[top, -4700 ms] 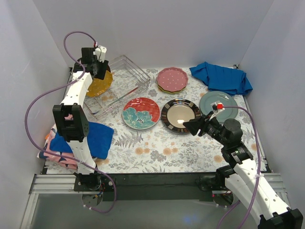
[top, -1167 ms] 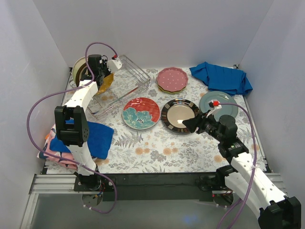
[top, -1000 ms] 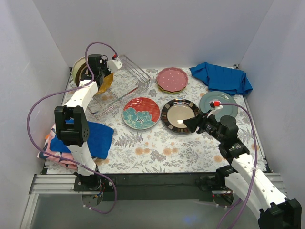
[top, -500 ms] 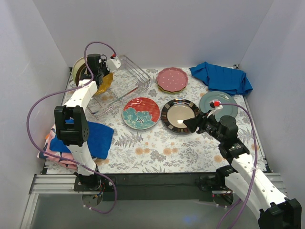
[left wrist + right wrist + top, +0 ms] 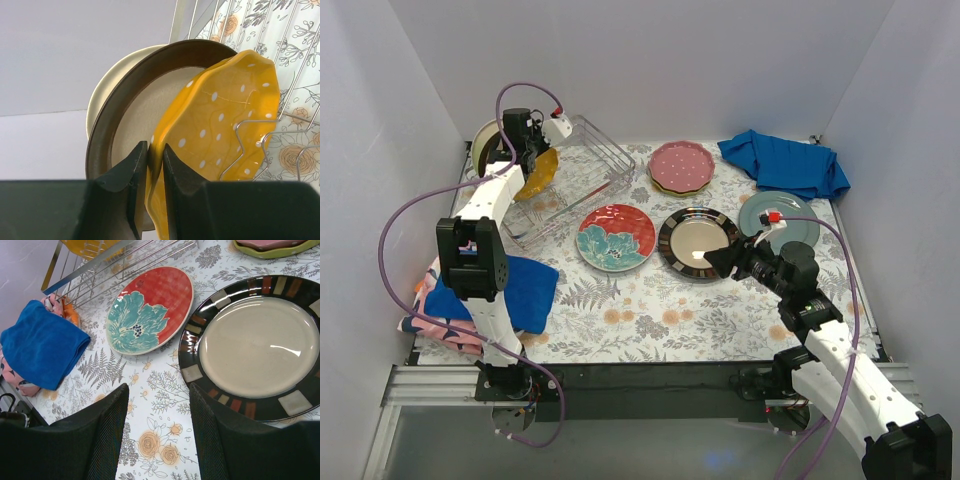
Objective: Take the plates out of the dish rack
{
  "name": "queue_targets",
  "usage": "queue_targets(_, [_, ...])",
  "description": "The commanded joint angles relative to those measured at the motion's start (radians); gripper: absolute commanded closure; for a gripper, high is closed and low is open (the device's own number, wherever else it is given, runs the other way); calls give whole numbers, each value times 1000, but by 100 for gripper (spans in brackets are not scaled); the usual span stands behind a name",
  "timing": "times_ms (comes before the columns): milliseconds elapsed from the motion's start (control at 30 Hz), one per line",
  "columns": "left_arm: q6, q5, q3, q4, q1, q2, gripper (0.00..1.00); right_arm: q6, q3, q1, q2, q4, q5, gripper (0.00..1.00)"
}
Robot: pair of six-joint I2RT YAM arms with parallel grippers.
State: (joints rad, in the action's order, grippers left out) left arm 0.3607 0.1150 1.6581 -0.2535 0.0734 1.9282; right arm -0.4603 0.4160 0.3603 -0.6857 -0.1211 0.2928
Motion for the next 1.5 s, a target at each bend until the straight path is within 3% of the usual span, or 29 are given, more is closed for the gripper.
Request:
queue_targets(0, [-2,-6,54,72,-1,-32,100,0,41,2,2,-18,-9,42])
queue_targets(500, [-34,-34,58,77,0,-117,100,-8,64,2,0,-14,6,42])
queue_targets(867, [-48,-23,111,77,0,-57,100,-12,69,0,8,-9,3,42])
queue_targets(1467, [-92,-46,81,160,0,-97,100,-20,102,2,-17,-6,17,43])
